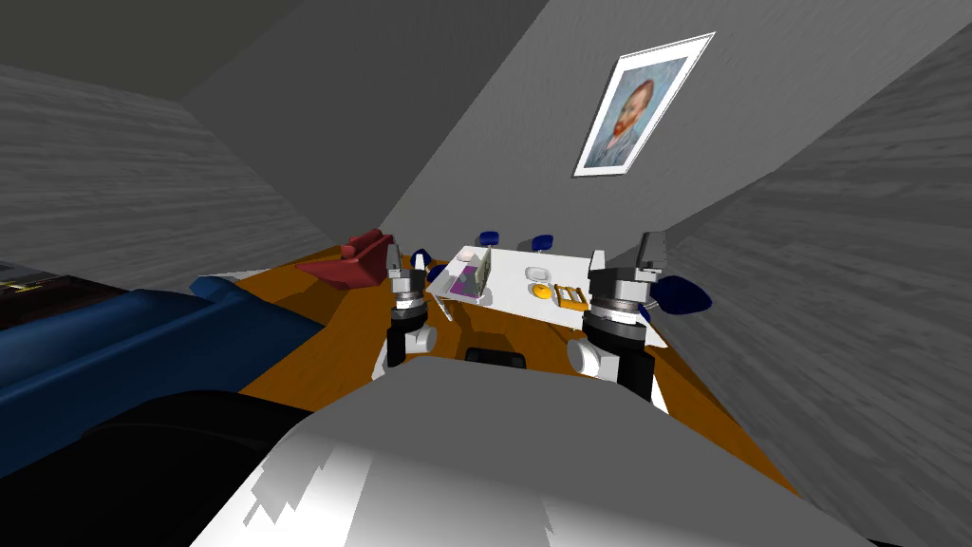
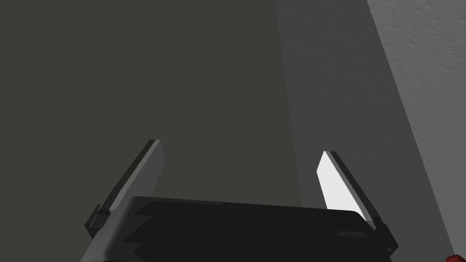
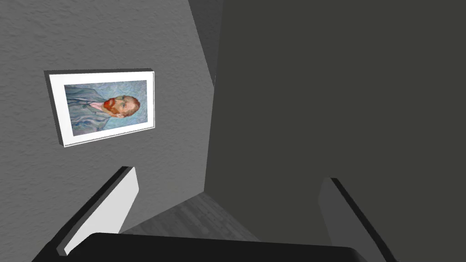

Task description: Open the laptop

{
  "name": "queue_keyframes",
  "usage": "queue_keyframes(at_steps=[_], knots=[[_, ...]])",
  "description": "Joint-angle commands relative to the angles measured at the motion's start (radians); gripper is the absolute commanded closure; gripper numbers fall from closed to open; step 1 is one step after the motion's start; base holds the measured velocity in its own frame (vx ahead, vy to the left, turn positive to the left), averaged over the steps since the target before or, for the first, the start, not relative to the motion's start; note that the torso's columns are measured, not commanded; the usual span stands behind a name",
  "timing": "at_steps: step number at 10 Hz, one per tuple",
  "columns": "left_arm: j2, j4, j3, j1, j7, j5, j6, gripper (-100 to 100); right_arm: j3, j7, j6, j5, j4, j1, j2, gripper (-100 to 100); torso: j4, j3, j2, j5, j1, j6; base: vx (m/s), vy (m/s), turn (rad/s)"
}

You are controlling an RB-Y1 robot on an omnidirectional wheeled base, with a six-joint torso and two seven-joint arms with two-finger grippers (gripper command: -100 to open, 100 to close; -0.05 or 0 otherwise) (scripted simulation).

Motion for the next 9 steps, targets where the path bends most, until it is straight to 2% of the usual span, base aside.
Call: queue_keyframes(at_steps=[1,9], knots=[[0.0,0.0,0.0,0.0,0.0,0.0,0.0,0,0.0,0.0,0.0,0.0,0.0,0.0,0.0,0,0.041,-0.082,0.04,0.0,0.0,0.0,0.0,0.0,0.0],[0.0,0.0,0.0,0.0,0.0,0.0,0.0,0,0.0,0.0,0.0,0.0,0.0,0.0,0.0,0,0.617,-1.234,0.618,0.0,0.0,0.0,0.0,0.0,0.0]])
